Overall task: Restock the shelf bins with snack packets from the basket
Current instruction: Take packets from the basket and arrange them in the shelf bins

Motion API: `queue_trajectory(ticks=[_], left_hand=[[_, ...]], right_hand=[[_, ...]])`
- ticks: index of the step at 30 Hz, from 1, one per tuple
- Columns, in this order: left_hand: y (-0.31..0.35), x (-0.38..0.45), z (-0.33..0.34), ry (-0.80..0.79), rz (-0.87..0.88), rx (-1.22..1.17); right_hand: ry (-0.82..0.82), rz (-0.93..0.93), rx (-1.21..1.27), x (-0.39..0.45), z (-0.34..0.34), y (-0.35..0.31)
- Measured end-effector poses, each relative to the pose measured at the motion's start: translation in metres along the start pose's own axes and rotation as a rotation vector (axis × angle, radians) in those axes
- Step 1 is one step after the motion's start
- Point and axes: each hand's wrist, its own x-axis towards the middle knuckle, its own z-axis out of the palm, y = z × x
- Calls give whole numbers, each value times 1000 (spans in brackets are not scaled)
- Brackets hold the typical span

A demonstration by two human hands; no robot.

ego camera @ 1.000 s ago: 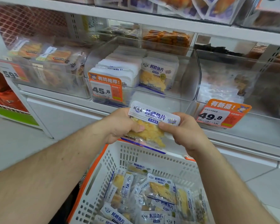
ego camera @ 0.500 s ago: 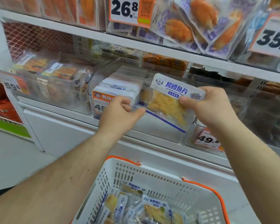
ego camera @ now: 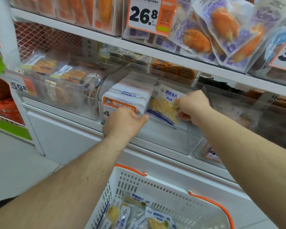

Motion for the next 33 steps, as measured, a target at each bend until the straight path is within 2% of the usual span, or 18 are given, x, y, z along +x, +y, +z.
queue_trajectory(ticks=[4,11,26,30,33], left_hand=[[1,-2,1,7,5,66],[0,-2,5,22,25,78],[2,-2,7,3,31,84],[1,-4,7,-19,64,99],[1,-9,10,-109,131,108]], right_hand=[[-28,85,-5,21,18,11],[-74,165,127,42,34,27],[19,214,137,46,30,38],[108,160,0,30,20,30],[259,-38,31,0,11,21]])
